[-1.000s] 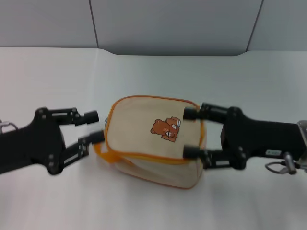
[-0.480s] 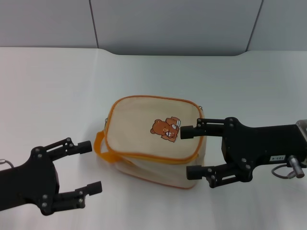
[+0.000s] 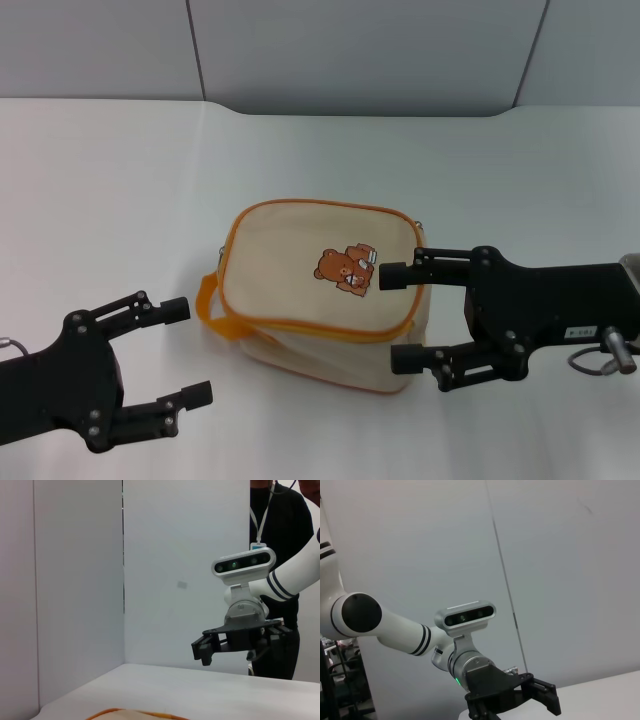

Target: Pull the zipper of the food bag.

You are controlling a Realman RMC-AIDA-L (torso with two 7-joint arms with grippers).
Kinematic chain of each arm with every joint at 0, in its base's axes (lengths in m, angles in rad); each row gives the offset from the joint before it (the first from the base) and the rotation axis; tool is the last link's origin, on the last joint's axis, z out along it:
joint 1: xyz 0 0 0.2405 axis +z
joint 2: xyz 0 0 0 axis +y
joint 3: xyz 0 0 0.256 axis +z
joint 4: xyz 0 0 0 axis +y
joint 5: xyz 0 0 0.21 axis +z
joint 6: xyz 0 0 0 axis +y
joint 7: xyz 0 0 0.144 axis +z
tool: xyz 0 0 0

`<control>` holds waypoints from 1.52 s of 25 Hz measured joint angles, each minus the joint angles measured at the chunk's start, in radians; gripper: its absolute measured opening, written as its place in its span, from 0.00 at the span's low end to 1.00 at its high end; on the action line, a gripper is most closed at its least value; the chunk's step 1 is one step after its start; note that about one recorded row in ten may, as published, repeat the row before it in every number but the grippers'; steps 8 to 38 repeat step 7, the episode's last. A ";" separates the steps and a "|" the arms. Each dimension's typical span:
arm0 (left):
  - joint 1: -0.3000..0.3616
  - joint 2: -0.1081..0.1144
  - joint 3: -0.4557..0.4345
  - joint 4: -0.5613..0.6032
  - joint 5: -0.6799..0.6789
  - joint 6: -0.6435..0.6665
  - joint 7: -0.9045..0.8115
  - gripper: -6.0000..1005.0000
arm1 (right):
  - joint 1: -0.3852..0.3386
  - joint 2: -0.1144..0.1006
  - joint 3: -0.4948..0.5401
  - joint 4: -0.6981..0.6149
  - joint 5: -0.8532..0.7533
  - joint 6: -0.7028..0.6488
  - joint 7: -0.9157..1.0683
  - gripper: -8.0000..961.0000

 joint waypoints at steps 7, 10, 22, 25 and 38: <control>0.011 0.000 -0.004 -0.001 -0.003 0.005 -0.001 0.82 | -0.018 0.001 0.001 -0.004 0.012 -0.002 -0.009 0.88; 0.011 0.000 -0.004 -0.001 -0.003 0.005 -0.001 0.82 | -0.018 0.001 0.001 -0.004 0.012 -0.002 -0.009 0.88; 0.011 0.000 -0.004 -0.001 -0.003 0.005 -0.001 0.82 | -0.018 0.001 0.001 -0.004 0.012 -0.002 -0.009 0.88; 0.011 0.000 -0.004 -0.001 -0.003 0.005 -0.001 0.82 | -0.018 0.001 0.001 -0.004 0.012 -0.002 -0.009 0.88; 0.011 0.000 -0.004 -0.001 -0.003 0.005 -0.001 0.82 | -0.018 0.001 0.001 -0.004 0.012 -0.002 -0.009 0.88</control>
